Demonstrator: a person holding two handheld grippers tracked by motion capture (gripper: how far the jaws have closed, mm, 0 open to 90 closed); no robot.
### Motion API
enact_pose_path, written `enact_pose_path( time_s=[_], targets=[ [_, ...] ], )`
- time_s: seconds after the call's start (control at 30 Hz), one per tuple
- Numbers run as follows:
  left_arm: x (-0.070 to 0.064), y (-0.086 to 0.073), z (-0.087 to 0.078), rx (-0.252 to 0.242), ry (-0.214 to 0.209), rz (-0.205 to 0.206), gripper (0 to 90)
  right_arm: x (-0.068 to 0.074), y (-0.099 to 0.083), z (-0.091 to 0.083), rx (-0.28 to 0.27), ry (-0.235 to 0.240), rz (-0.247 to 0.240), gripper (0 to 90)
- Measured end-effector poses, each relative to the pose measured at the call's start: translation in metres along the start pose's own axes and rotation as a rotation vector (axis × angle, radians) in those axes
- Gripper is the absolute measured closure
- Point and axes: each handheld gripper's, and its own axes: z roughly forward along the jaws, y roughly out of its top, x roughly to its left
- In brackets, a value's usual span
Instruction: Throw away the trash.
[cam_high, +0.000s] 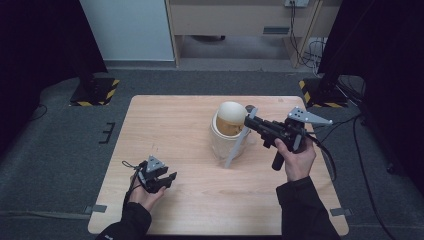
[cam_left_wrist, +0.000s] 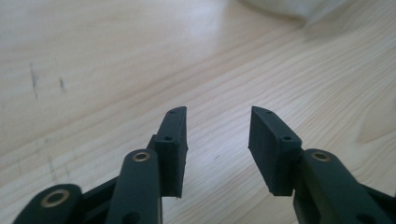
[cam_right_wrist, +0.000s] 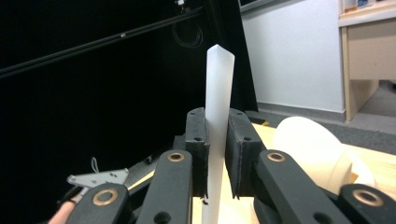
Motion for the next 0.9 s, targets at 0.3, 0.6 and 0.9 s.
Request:
enact_pose_path(
  time_s=[0.3, 0.6, 0.9],
  targets=[
    [0.008, -0.006, 0.018, 0.076, 0.032, 0.006, 46.1, 0.0, 0.013, -0.004, -0.049, -0.01, -0.028, 80.6],
    [0.011, -0.009, 0.023, 0.095, 0.031, 0.01, 38.5, 0.0, 0.027, 0.0, -0.104, -0.023, -0.041, 80.6],
    [0.011, -0.011, 0.026, 0.08, 0.02, 0.02, 29.2, -0.003, 0.037, 0.011, -0.151, -0.09, -0.075, 80.7]
  ],
)
